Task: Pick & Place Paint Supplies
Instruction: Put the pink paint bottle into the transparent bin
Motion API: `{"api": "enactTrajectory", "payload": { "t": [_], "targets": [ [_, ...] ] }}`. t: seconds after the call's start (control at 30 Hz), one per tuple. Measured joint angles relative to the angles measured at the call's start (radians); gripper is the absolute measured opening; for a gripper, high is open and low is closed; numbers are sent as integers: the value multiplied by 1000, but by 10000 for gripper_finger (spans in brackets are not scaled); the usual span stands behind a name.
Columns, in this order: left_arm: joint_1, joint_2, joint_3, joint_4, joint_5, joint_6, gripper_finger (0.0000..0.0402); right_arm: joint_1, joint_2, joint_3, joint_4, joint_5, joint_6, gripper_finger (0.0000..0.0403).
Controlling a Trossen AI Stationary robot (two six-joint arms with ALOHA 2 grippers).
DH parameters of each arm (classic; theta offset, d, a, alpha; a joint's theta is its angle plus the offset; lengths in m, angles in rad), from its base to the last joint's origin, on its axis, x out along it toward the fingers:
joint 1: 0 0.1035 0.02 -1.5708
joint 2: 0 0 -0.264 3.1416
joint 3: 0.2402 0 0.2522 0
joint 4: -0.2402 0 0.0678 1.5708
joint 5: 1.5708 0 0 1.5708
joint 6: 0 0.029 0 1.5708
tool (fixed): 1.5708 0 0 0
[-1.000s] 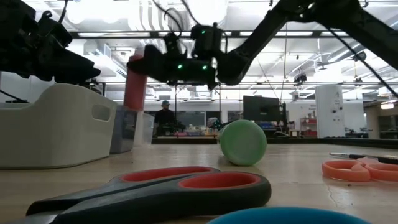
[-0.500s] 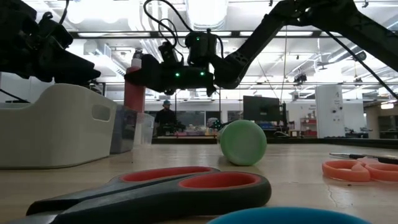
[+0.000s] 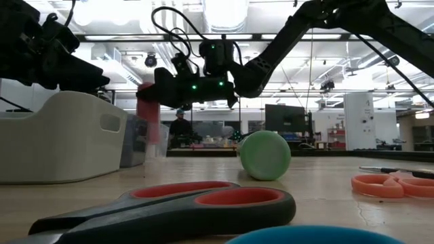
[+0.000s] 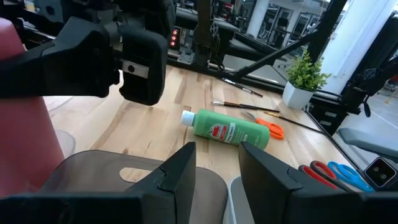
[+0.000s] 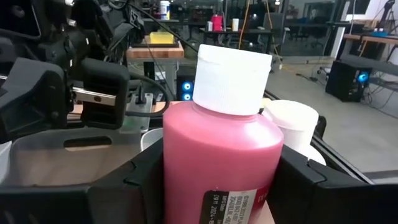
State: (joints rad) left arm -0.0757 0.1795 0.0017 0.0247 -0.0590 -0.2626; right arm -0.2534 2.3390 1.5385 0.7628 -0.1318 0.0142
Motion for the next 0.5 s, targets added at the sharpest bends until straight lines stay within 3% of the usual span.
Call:
{"api": "enactTrajectory", "payload": {
  "t": [0.27, 0.5],
  "targets": [
    [0, 0, 0, 0, 0, 0, 130, -2, 0, -2, -1, 0, 9, 262],
    [0, 0, 0, 0, 0, 0, 130, -3, 0, -2, -2, 2, 9, 273]
  ]
}}
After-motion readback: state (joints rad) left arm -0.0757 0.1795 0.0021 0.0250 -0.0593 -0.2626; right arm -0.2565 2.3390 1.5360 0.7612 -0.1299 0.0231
